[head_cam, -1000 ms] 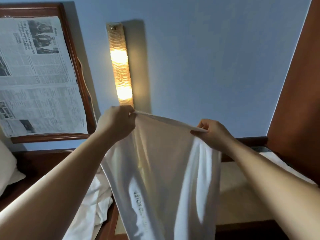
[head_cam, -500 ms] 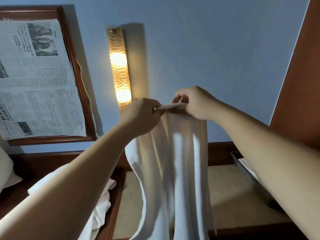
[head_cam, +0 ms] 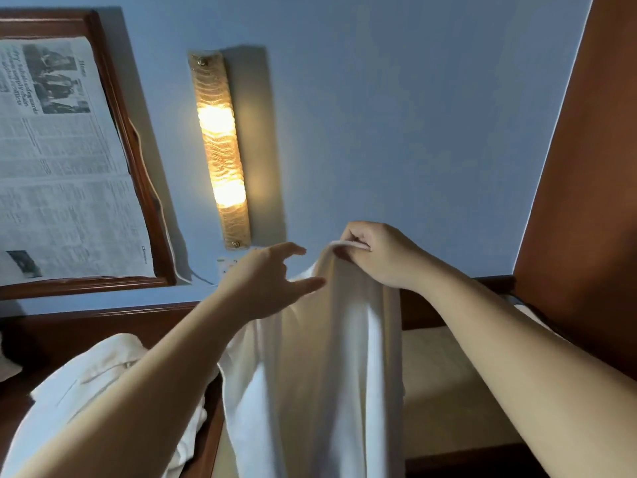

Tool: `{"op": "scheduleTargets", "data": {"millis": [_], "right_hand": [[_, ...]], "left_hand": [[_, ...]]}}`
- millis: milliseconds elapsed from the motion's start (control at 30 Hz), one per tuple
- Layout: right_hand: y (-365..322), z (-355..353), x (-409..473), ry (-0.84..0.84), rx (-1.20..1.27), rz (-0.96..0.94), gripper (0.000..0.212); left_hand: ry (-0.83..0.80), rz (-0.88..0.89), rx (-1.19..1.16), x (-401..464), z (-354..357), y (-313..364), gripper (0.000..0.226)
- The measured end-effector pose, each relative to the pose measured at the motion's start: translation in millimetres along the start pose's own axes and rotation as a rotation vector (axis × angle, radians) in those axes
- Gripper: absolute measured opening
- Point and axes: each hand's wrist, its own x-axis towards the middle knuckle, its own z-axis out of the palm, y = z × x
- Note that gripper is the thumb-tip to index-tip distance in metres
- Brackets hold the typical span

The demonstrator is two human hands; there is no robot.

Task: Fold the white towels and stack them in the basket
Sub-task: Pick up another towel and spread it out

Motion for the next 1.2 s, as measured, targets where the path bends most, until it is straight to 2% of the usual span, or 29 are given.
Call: {"op": "scheduleTargets", "data": {"millis": [67, 133, 300, 467, 533, 633, 733, 833, 900, 933, 1000, 1067, 1200], "right_hand": [[-13, -5, 8, -0.031, -0.024, -0.049, 0.020], [-22, -14, 13, -0.028, -0.040, -0.080, 0.019], [-20, -29, 14, -0.045, -0.083, -0.041, 0.019], [41, -21, -1, -0.028, -0.153, 0.160, 0.028], [60, -22, -11, 0.021, -0.103, 0.240, 0.032], [55, -17, -11, 0.072, -0.152, 0.190, 0.032], [22, -6, 0, 0.000, -0.280, 0.065, 0.008], [-5, -2, 6, -0.042, -0.346, -0.028, 0.009], [-5, -10, 6, -0.013, -0.345, -0.028, 0.006], [1, -16, 3, -0.005, -0.340, -0.011, 0.007], [23, -27, -5, 0.015, -0.319, 0.045, 0.030], [48, -36, -14, 0.065, -0.233, 0.122, 0.044], [69, -32, -22, 0.068, -0.150, 0.178, 0.049]], "left_hand": [[0.073, 0.063, -0.029, 8, 1, 20, 0.040], [0.135, 0.052, -0.057, 17, -7, 30, 0.025], [0.287, 0.093, -0.029, 23, -28, 23, 0.016], [0.471, 0.022, 0.082, 21, -51, -30, 0.017], [0.391, -0.046, 0.106, 13, -50, -51, 0.019], [0.119, -0.064, 0.166, 4, -22, -45, 0.025], [-0.015, 0.032, 0.075, 1, 16, -6, 0.055], [0.028, 0.104, 0.068, 8, 38, 28, 0.031], [0.076, 0.080, 0.050, 13, 37, 27, 0.039], [0.092, 0.058, 0.047, 16, 33, 19, 0.035], [0.089, -0.004, 0.086, 18, 19, -2, 0.022], [0.101, -0.061, 0.074, 16, 10, -20, 0.020], [0.004, -0.042, 0.047, 10, 18, -14, 0.029]]}}
